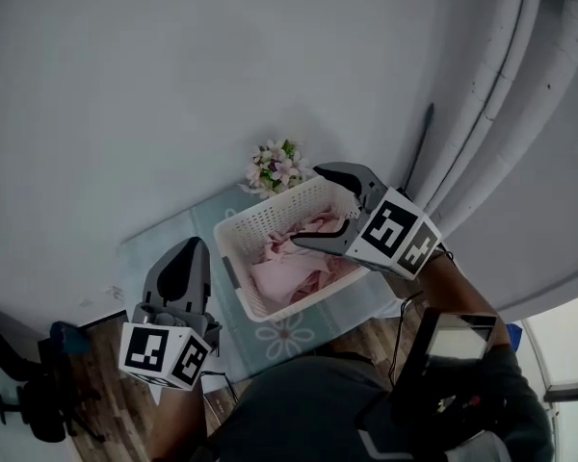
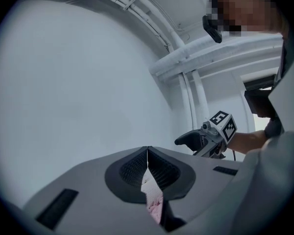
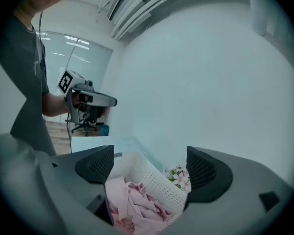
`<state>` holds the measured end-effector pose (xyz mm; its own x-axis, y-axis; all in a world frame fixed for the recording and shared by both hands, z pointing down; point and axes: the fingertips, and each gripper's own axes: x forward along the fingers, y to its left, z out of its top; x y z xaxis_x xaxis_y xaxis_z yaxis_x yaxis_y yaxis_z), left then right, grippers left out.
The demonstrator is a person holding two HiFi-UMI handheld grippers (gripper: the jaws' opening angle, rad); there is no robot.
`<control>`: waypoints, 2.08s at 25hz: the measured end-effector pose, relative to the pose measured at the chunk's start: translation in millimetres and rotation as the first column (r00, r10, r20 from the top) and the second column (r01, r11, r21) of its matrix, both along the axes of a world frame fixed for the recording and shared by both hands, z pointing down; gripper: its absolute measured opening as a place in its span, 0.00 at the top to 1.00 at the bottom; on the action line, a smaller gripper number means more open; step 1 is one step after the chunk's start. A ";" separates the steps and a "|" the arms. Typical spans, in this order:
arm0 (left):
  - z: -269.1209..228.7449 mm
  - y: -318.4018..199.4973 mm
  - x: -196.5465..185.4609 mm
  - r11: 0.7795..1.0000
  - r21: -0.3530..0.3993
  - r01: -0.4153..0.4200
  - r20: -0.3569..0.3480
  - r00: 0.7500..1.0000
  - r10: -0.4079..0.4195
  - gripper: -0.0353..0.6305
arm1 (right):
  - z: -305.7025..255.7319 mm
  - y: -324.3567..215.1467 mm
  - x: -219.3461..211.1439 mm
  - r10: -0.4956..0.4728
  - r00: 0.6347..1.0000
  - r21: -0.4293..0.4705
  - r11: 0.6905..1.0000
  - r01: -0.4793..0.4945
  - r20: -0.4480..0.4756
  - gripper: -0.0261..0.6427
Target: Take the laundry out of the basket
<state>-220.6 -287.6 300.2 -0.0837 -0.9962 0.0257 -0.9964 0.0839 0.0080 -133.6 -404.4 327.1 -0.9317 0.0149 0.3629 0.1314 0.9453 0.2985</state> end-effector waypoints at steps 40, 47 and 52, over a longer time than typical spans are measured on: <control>159.0 48.4 -46.8 0.864 -0.318 0.390 -0.156 0.878 -0.453 0.93 | 391.3 -16.2 -25.8 -0.359 0.372 -0.069 0.792 0.606 -0.856 0.19; 164.3 52.3 -49.3 0.864 -0.331 0.380 -0.166 0.878 -0.450 0.93 | 399.1 -15.6 -31.1 -0.309 0.409 -0.018 0.816 0.578 -0.858 0.20; 162.6 51.9 -50.8 0.874 -0.326 0.360 -0.168 0.888 -0.428 0.93 | 396.2 -11.4 -31.3 -0.288 0.452 -0.014 0.855 0.518 -0.845 0.31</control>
<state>-271.5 -235.6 462.8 -0.4256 -0.8290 0.3627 -0.8522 0.5020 0.1475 -164.9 -415.8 723.2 -0.1495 0.1244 0.9809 0.7660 0.6418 0.0353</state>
